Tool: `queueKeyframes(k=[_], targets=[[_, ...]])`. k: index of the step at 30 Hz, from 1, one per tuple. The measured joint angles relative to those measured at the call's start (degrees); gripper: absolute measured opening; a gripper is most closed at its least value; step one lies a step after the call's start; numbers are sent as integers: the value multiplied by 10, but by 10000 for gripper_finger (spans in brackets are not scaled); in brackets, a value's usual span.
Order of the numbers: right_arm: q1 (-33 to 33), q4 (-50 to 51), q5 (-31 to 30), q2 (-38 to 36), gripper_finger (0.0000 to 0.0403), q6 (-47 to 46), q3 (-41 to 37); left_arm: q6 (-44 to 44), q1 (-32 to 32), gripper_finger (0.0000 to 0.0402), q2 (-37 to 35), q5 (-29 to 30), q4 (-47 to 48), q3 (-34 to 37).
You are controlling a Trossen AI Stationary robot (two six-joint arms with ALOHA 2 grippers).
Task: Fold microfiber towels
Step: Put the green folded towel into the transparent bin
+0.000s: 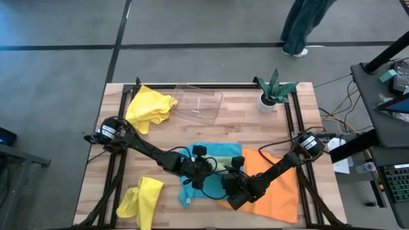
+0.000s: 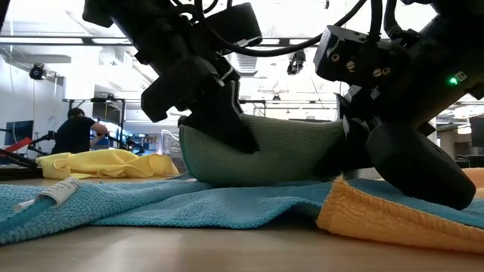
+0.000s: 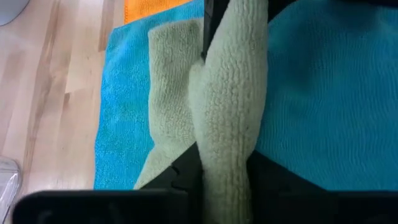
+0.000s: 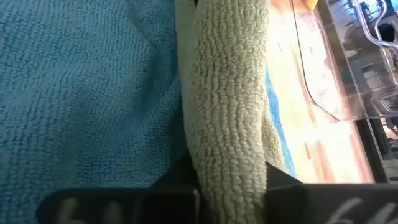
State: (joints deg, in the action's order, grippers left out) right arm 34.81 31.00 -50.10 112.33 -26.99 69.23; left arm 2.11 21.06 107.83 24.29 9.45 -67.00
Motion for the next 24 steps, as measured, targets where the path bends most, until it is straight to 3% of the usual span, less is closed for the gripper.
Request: queueKeyframes(k=[12,17,24], targets=[[0,2,7,-2,19,-7,0,-11,6,225,0,6,36,8],[0,4,9,-3,18,-15,-1,-9,7,261,0,44,82,9],[0,4,9,-3,18,-19,-1,-9,8,293,0,45,81,9]])
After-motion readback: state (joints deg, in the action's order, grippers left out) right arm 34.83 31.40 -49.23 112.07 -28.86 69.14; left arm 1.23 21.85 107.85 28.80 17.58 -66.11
